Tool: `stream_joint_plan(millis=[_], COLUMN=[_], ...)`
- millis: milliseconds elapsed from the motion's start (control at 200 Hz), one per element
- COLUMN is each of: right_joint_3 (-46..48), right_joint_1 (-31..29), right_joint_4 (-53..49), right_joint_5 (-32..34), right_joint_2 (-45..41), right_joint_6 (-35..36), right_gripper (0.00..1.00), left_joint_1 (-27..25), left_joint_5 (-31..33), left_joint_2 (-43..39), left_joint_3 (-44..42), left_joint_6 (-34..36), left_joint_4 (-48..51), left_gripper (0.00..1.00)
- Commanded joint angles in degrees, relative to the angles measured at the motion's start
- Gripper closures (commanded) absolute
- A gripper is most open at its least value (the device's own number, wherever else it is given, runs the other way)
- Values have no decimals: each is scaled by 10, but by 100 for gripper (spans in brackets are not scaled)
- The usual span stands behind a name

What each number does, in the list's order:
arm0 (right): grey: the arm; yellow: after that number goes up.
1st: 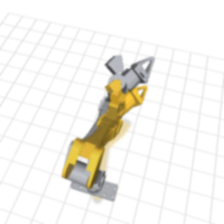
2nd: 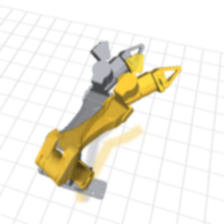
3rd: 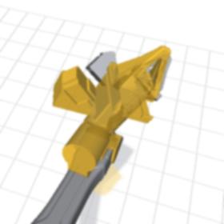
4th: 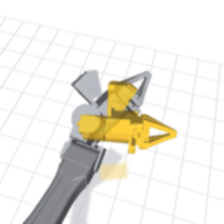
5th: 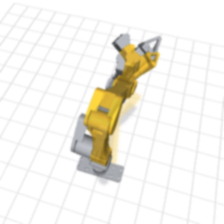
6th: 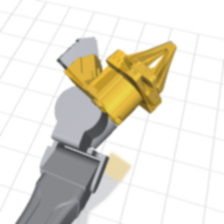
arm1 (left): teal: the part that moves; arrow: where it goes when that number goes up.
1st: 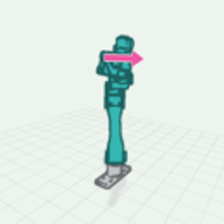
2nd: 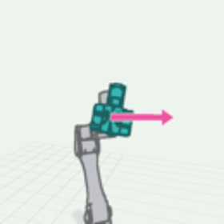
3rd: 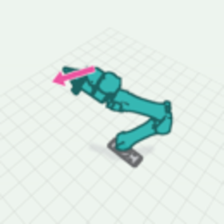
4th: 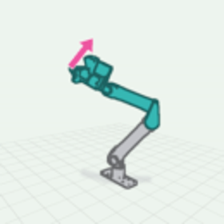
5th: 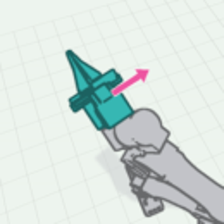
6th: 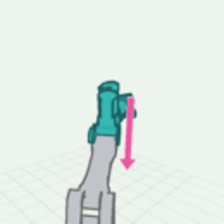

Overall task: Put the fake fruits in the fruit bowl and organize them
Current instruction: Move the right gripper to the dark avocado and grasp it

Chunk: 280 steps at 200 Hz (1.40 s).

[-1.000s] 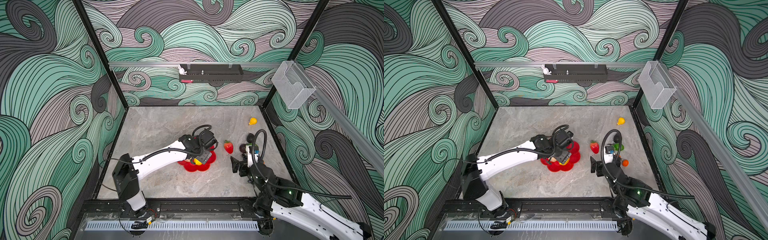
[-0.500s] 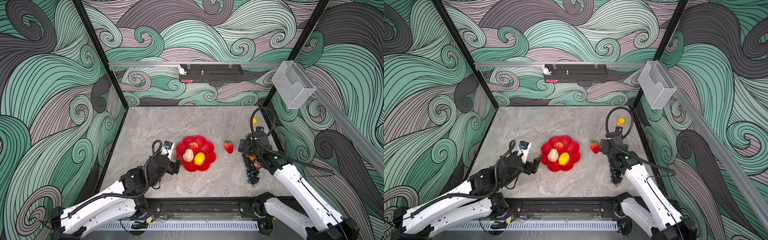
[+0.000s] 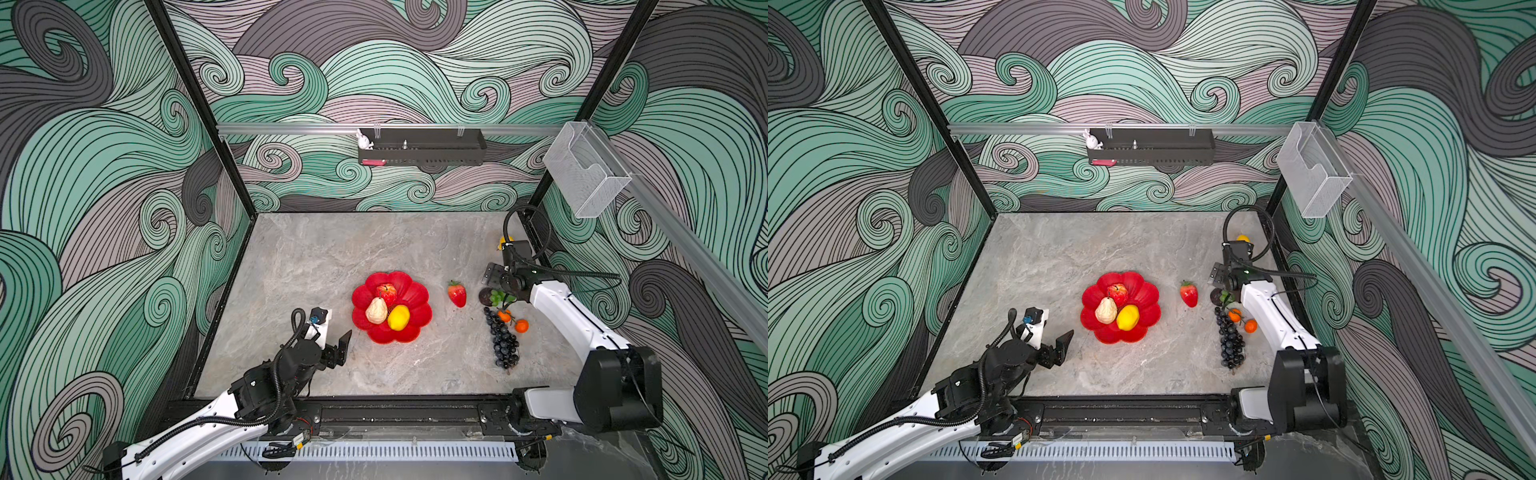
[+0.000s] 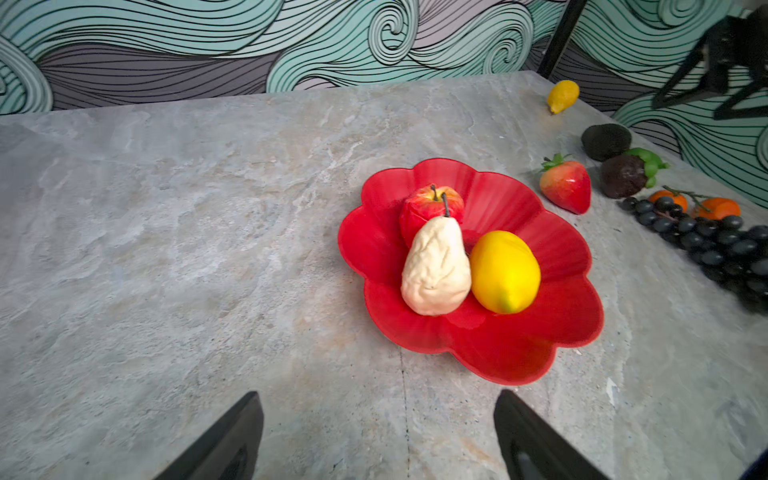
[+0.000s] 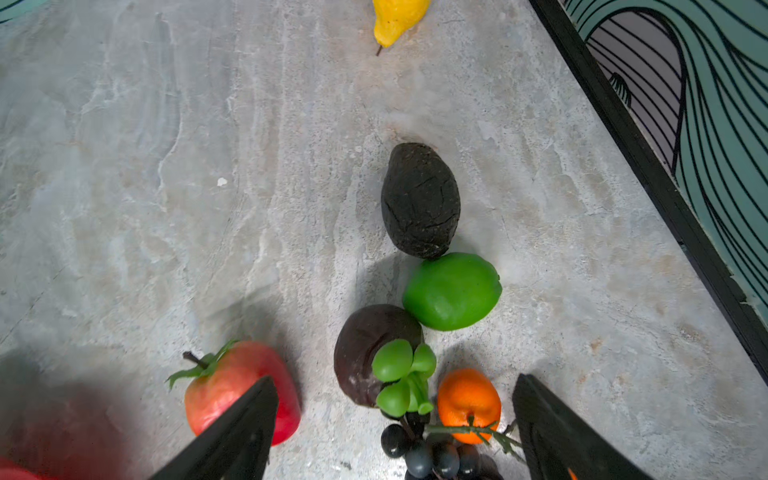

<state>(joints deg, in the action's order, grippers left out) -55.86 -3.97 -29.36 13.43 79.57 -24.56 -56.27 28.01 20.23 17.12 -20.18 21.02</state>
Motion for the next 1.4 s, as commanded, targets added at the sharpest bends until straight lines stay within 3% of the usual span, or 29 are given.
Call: stream_joint_plan(millis=[0,160,385,911,1396], right_joint_3=[-30,-60,-110,-176,-178], right_joint_1=[25,53,67,74,74], right_joint_4=[15,16,13,11,16], right_joint_5=[-27,-49,-28,-6,-22], right_joint_2=[40,106,194,291,293], right_joint_6=[3,14,34,54,53], right_gripper=[12,14,19,22,45], left_joint_1=[4,4,3,4,4], left_joint_5=[-32,-34,-34,-28,-32], left_joint_2=[13,31,26,43,60], left_joint_3=[5,5,1,-1,-1], left_joint_6=[24,23,24,24,28], left_joint_4=[-44,-56,-59,-71,-82], left_gripper=[11,11,11,11,11])
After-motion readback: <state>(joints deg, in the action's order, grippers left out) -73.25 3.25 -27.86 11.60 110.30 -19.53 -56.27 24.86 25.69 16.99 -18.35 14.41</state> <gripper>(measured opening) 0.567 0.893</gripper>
